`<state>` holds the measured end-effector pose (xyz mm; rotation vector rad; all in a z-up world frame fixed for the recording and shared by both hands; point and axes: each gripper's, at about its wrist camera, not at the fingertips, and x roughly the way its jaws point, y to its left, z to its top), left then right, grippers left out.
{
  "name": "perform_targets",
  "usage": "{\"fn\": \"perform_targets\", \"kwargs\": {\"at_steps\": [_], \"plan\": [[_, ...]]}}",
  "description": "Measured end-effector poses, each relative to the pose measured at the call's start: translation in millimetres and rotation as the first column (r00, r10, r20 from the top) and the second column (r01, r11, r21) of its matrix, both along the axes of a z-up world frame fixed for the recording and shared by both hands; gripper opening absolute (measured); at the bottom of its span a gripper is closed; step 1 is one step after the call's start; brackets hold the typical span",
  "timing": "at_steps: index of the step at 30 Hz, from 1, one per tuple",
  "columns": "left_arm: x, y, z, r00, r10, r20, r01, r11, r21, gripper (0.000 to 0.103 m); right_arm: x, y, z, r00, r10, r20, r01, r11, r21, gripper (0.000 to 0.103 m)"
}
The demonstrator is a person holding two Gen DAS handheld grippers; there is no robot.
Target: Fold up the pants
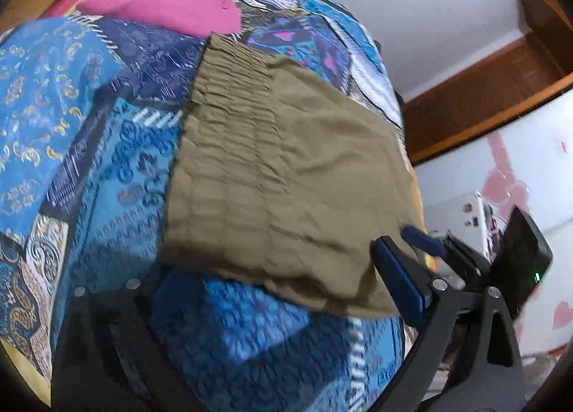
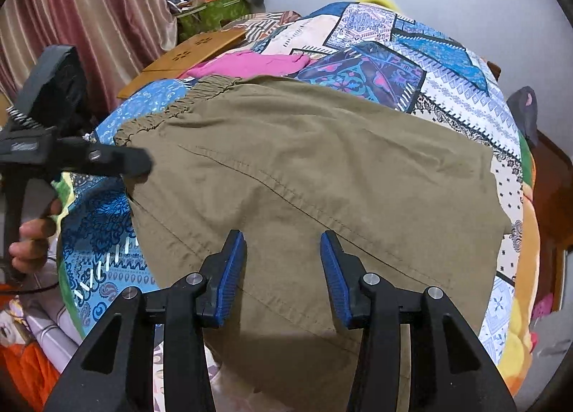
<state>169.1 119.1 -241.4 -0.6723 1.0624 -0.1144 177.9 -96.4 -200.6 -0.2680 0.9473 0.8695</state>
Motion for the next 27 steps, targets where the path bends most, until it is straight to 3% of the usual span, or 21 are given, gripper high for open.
{"fn": "perform_targets", "kwargs": {"at_steps": [3, 5, 6, 8, 10, 14, 16, 21, 24, 26, 27], "plan": [[9, 5, -1, 0.999, 0.045, -0.012, -0.045, 0.999, 0.027, 0.082, -3, 0, -1, 1.0, -0.004, 0.001, 0.004, 1.0, 0.007, 0.041], [12, 6, 1, 0.999, 0.044, -0.011, -0.044, 0.998, 0.055, 0.063, -2, 1, 0, 1.0, -0.005, -0.004, 0.005, 1.0, 0.005, 0.041], [12, 4, 4, 0.999, 0.042, -0.001, -0.042, 0.996, 0.075, 0.059, -2, 2, 1, 1.0, -0.002, -0.007, 0.002, 1.0, -0.002, 0.041], [11, 3, 10, 0.999, 0.042, 0.023, -0.045, 0.992, 0.117, 0.048, 1, 4, 4, 1.0, 0.005, -0.01, -0.005, 1.0, -0.016, 0.041], [7, -1, 26, 0.997, 0.034, 0.074, -0.049, 0.977, 0.206, 0.036, 3, 4, 10, 1.0, 0.002, -0.009, -0.002, 1.0, -0.007, 0.041], [2, -3, 53, 0.988, 0.035, 0.153, -0.084, 0.943, 0.321, 0.03, 7, 5, 25, 0.998, -0.033, 0.051, 0.03, 0.999, 0.041, 0.041], [-6, -3, 70, 0.979, 0.03, 0.201, -0.108, 0.913, 0.394, 0.029, 11, 11, 29, 0.997, -0.046, 0.064, 0.043, 0.998, 0.048, 0.041], [-27, -16, 111, 0.95, -0.023, 0.311, -0.172, 0.792, 0.586, 0.029, 19, 40, 15, 1.0, -0.019, 0.02, 0.019, 1.0, 0.014, 0.041], [-33, -26, 124, 0.939, -0.068, 0.337, -0.18, 0.738, 0.651, 0.029, 13, 64, 1, 0.998, 0.048, -0.047, -0.048, 0.999, 0.008, 0.041], [-33, -34, 127, 0.936, -0.094, 0.338, -0.173, 0.714, 0.679, 0.029, 8, 71, -1, 0.997, 0.065, -0.039, -0.065, 0.998, 0.005, 0.043], [-31, -40, 128, 0.935, -0.115, 0.335, -0.168, 0.689, 0.705, 0.029, 6, 74, 0, 0.997, 0.072, -0.031, -0.072, 0.997, -0.004, 0.043]]}}
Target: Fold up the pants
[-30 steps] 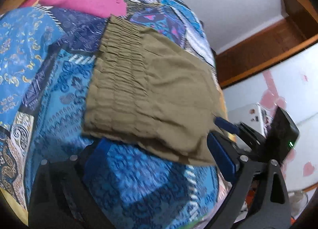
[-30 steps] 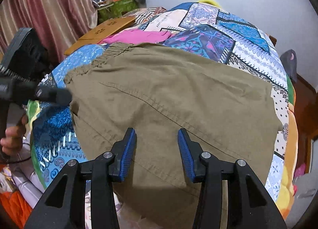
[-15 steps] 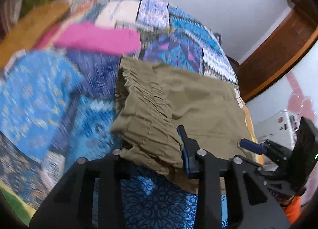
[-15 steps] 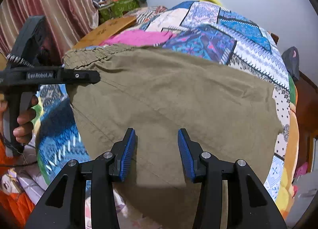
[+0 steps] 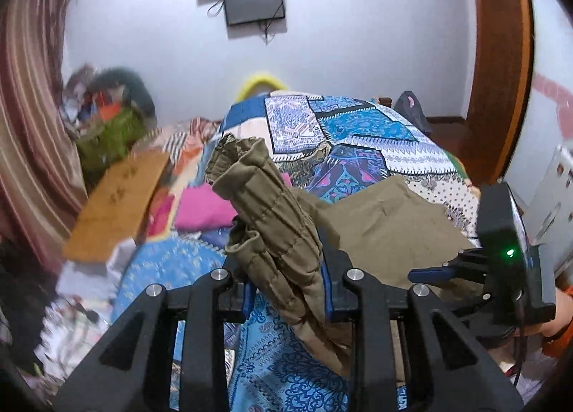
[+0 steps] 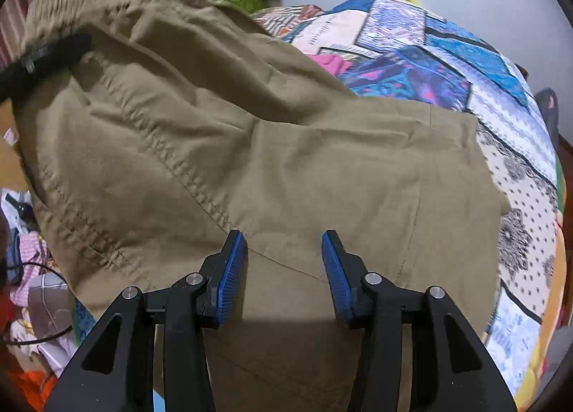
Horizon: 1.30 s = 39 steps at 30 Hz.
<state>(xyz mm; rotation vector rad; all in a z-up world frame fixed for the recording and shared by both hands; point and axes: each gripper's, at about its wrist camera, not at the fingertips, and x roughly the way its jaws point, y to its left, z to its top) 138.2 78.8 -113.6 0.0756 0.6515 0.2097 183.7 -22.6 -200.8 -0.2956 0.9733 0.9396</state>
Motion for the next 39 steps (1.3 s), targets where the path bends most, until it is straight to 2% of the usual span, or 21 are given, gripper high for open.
{"fn": "perform_targets", "kwargs": {"at_steps": [4, 8, 13, 16, 18, 20, 24, 27, 31, 34, 36, 37, 38, 39], "plan": [[8, -18, 4, 0.999, -0.038, 0.009, 0.037, 0.998, 0.048, 0.028, -3, -17, 11, 0.999, -0.025, -0.028, 0.027, 0.999, 0.045, 0.043], [11, -37, 8, 0.996, -0.089, 0.012, 0.088, 0.994, 0.071, 0.028, -13, -59, 27, 0.997, -0.078, 0.008, 0.077, 0.994, 0.074, 0.043], [21, -65, 9, 0.987, -0.162, -0.004, 0.162, 0.985, 0.05, 0.028, -19, -123, 32, 0.982, -0.188, 0.026, 0.186, 0.981, 0.055, 0.043], [27, -81, 5, 0.981, -0.193, -0.016, 0.193, 0.981, 0.028, 0.028, -25, -150, 20, 0.975, -0.222, -0.012, 0.223, 0.974, 0.033, 0.043], [30, -93, 1, 0.979, -0.204, -0.02, 0.204, 0.979, 0.016, 0.028, -29, -157, 4, 0.973, -0.231, -0.021, 0.231, 0.973, -0.008, 0.043], [32, -104, -3, 0.974, -0.223, -0.033, 0.224, 0.975, 0.016, 0.028, -29, -158, -6, 0.97, -0.242, -0.031, 0.242, 0.97, -0.002, 0.043], [38, -129, -16, 0.96, -0.27, -0.077, 0.271, 0.963, -0.001, 0.028, -28, -162, -2, 0.964, -0.265, -0.028, 0.266, 0.964, 0.026, 0.043], [45, -143, -29, 0.948, -0.295, -0.118, 0.293, 0.955, -0.037, 0.028, -27, -163, 1, 0.962, -0.272, -0.024, 0.272, 0.962, 0.031, 0.043], [55, -156, -56, 0.924, -0.33, -0.195, 0.311, 0.942, -0.123, 0.028, -32, -170, 7, 0.963, -0.268, 0.011, 0.267, 0.963, 0.024, 0.043], [56, -165, -69, 0.907, -0.346, -0.241, 0.322, 0.937, -0.132, 0.029, -36, -176, 11, 0.961, -0.275, 0.021, 0.275, 0.961, 0.025, 0.043], [56, -169, -74, 0.899, -0.348, -0.265, 0.325, 0.937, -0.125, 0.033, -38, -180, 13, 0.958, -0.284, 0.034, 0.284, 0.959, 0.025, 0.043], [55, -170, -74, 0.895, -0.352, -0.274, 0.328, 0.936, -0.13, 0.044, -38, -182, 14, 0.956, -0.291, 0.043, 0.29, 0.957, 0.024, 0.043], [55, -171, -75, 0.889, -0.361, -0.281, 0.332, 0.932, -0.148, 0.074, -38, -184, 16, 0.952, -0.301, 0.057, 0.3, 0.954, 0.022, 0.044], [54, -169, -73, 0.88, -0.38, -0.285, 0.331, 0.921, -0.206, 0.087, -38, -185, 17, 0.948, -0.311, 0.07, 0.31, 0.95, 0.023, 0.047]]}}
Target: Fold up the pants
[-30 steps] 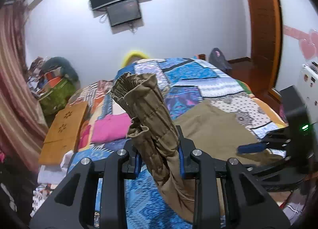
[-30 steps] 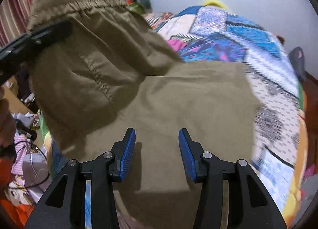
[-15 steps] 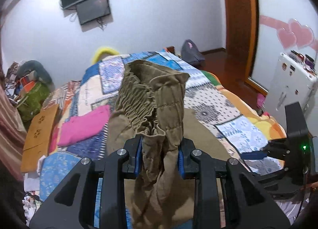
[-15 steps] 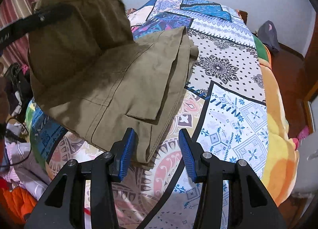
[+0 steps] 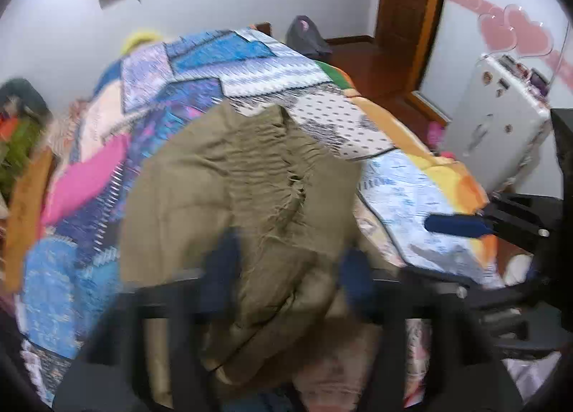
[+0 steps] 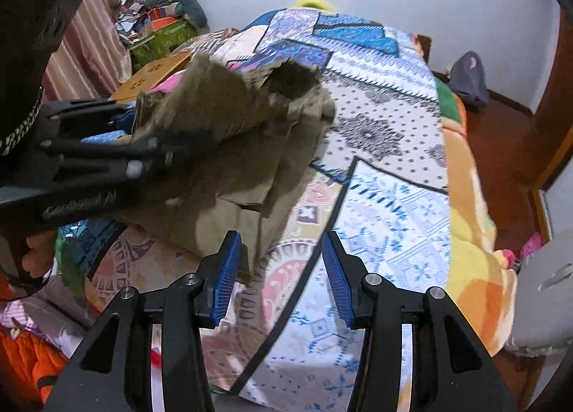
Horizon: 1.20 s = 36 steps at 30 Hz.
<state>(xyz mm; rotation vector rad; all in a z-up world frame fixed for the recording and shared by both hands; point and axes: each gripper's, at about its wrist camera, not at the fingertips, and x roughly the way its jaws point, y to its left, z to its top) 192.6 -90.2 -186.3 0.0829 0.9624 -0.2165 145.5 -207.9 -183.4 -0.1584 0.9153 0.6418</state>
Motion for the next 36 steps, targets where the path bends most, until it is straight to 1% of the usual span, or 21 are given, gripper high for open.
{"fn": "perform_targets", "kwargs": {"at_steps": [1, 2, 4, 6, 10, 12, 14, 15, 16, 18, 21, 24, 26, 27, 28, 29, 34, 36], "plan": [[-1, 1, 1, 1.0, 0.002, 0.002, -0.002, 0.999, -0.048, 0.098, 0, -2, 2, 1.0, -0.016, 0.021, 0.016, 1.0, 0.0, 0.051], [-5, 3, 5, 1.0, 0.008, 0.019, -0.007, 0.996, -0.086, 0.098, 0, -4, 5, 0.999, -0.029, 0.038, 0.029, 1.0, 0.001, 0.053], [-8, 3, 12, 0.999, 0.012, 0.037, -0.009, 0.997, -0.072, 0.098, 2, -8, 10, 0.997, -0.049, 0.064, 0.049, 0.999, 0.0, 0.053], [-10, 8, 20, 0.998, 0.025, 0.058, -0.021, 0.997, -0.075, 0.098, 5, -9, 15, 0.996, -0.058, 0.075, 0.057, 0.998, 0.009, 0.053], [-13, 33, 41, 0.993, 0.066, 0.098, -0.056, 0.994, -0.098, 0.098, 6, -5, 34, 0.993, -0.05, 0.104, 0.043, 0.997, 0.067, 0.053], [-14, 50, 48, 0.99, 0.084, 0.114, -0.073, 0.993, -0.094, 0.098, 8, 2, 43, 0.992, -0.038, 0.119, 0.026, 0.995, 0.098, 0.053], [-15, 67, 48, 0.987, 0.103, 0.121, -0.097, 0.993, -0.06, 0.098, 9, 13, 51, 0.991, -0.014, 0.132, -0.004, 0.991, 0.131, 0.053], [-16, 76, 44, 0.987, 0.116, 0.114, -0.113, 0.993, -0.031, 0.098, 9, 19, 53, 0.991, 0.001, 0.133, -0.021, 0.989, 0.145, 0.053], [-16, 82, 40, 0.987, 0.125, 0.104, -0.124, 0.992, -0.018, 0.098, 10, 25, 53, 0.991, 0.014, 0.132, -0.034, 0.987, 0.155, 0.053], [-19, 95, 25, 0.987, 0.146, 0.059, -0.146, 0.989, -0.007, 0.098, 12, 39, 49, 0.991, 0.035, 0.127, -0.055, 0.985, 0.161, 0.053], [-23, 103, 3, 0.988, 0.153, 0.006, -0.153, 0.988, 0.007, 0.098, 14, 57, 35, 0.992, 0.056, 0.115, -0.071, 0.988, 0.134, 0.053], [-31, 104, -23, 0.988, 0.152, -0.037, -0.152, 0.988, 0.007, 0.099, 18, 66, 10, 0.996, 0.072, 0.056, -0.077, 0.994, 0.078, 0.053], [-36, 106, -28, 0.987, 0.157, -0.038, -0.158, 0.987, -0.016, 0.098, 19, 65, -5, 0.997, 0.073, 0.021, -0.074, 0.996, 0.059, 0.053], [-38, 110, -26, 0.987, 0.154, -0.038, -0.156, 0.987, -0.037, 0.098, 18, 61, -9, 0.998, 0.065, 0.015, -0.066, 0.995, 0.08, 0.053], [-39, 111, -23, 0.988, 0.15, -0.036, -0.151, 0.988, -0.04, 0.098, 19, 56, -8, 0.998, 0.058, 0.008, -0.058, 0.994, 0.097, 0.054], [-39, 113, -19, 0.988, 0.152, -0.027, -0.153, 0.988, -0.034, 0.098, 19, 53, -6, 0.999, 0.053, -0.001, -0.052, 0.994, 0.099, 0.054], [-31, 134, 15, 0.983, 0.168, 0.077, -0.17, 0.985, 0.01, 0.098, 15, 43, 9, 1.0, 0.01, -0.002, -0.01, 0.995, 0.099, 0.055], [-23, 140, 20, 0.981, 0.171, 0.094, -0.175, 0.984, 0.039, 0.098, 11, 39, 11, 1.0, 0.002, -0.012, -0.001, 0.994, 0.114, 0.055]]}}
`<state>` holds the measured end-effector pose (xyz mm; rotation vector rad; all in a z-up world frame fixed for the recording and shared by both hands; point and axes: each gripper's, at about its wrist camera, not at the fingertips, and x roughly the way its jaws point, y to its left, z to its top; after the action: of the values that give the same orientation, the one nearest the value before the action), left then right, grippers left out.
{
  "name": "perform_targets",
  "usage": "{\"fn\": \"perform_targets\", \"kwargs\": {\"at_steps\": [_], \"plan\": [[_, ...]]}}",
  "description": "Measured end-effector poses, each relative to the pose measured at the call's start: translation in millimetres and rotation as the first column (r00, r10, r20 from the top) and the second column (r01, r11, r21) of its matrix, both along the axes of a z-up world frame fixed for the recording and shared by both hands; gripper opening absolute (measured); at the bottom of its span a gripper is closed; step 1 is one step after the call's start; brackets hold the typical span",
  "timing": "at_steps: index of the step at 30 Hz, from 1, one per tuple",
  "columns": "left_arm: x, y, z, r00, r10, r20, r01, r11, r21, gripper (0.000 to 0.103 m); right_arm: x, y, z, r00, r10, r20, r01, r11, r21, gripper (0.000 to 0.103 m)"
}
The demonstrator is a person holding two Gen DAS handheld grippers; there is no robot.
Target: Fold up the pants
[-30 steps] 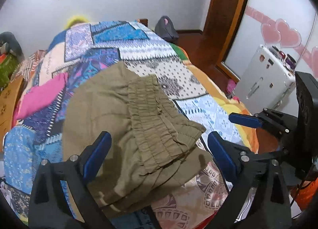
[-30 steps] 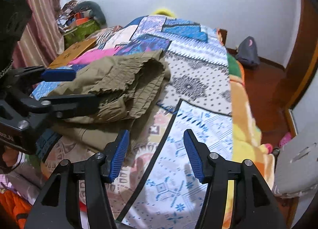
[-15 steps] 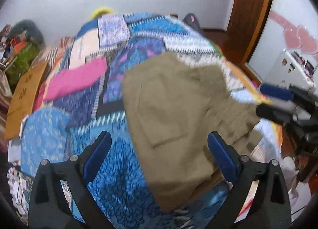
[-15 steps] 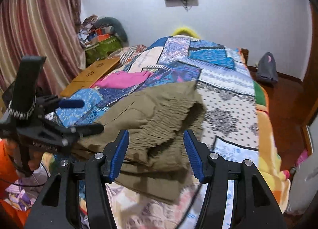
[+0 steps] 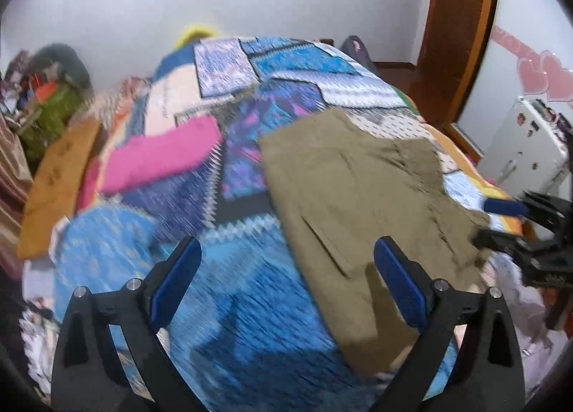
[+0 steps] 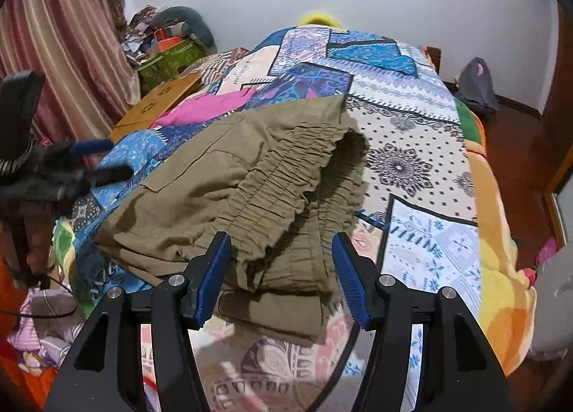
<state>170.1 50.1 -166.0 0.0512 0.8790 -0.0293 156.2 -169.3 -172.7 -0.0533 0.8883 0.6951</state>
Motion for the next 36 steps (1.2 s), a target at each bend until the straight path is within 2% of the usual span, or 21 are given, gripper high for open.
{"fn": "perform_targets", "kwargs": {"at_steps": [3, 4, 6, 9, 11, 15, 20, 24, 29, 33, 36], "plan": [[21, 5, -5, 1.0, -0.019, -0.01, 0.019, 0.998, 0.055, 0.098, -5, -1, -4, 1.0, -0.002, -0.027, 0.002, 1.0, 0.021, 0.055], [28, 5, -10, 1.0, -0.021, -0.024, 0.022, 0.997, 0.07, 0.098, -7, 0, -9, 1.0, 0.004, -0.031, -0.003, 1.0, 0.017, 0.058], [41, 4, -24, 0.998, -0.032, -0.061, 0.036, 0.996, 0.079, 0.098, -8, 5, -19, 0.999, 0.031, -0.029, -0.031, 0.999, -0.014, 0.058], [53, -1, -50, 0.992, -0.034, -0.122, 0.048, 0.993, 0.109, 0.099, -4, 3, -28, 0.998, 0.053, -0.042, -0.052, 0.999, 0.005, 0.057], [52, -3, -60, 0.992, -0.029, -0.122, 0.041, 0.994, 0.102, 0.099, 3, 0, -30, 0.996, 0.063, -0.058, -0.062, 0.998, 0.011, 0.057], [45, 3, -61, 0.992, 0.016, -0.122, -0.011, 0.999, 0.042, 0.099, 17, 1, -31, 0.995, 0.091, -0.039, -0.093, 0.995, -0.034, 0.057], [34, -4, -59, 0.993, 0.037, -0.109, -0.032, 0.998, 0.046, 0.099, 50, -4, -37, 0.993, 0.108, -0.049, -0.111, 0.992, -0.059, 0.057], [30, -11, -58, 0.993, 0.063, -0.102, -0.062, 0.998, 0.012, 0.099, 83, 0, -44, 0.992, 0.11, -0.055, -0.114, 0.989, -0.094, 0.057], [36, -13, -61, 0.986, 0.101, -0.129, -0.112, 0.99, -0.083, 0.099, 125, 16, -52, 0.994, 0.099, -0.04, -0.103, 0.984, -0.145, 0.056], [39, -11, -54, 0.986, 0.115, -0.117, -0.124, 0.99, -0.067, 0.098, 139, 27, -49, 0.997, 0.08, -0.022, -0.082, 0.981, -0.177, 0.05], [36, 1, -38, 0.99, 0.126, -0.067, -0.127, 0.992, -0.013, 0.098, 132, 19, -35, 0.998, 0.06, -0.024, -0.062, 0.989, -0.137, 0.049]]}}
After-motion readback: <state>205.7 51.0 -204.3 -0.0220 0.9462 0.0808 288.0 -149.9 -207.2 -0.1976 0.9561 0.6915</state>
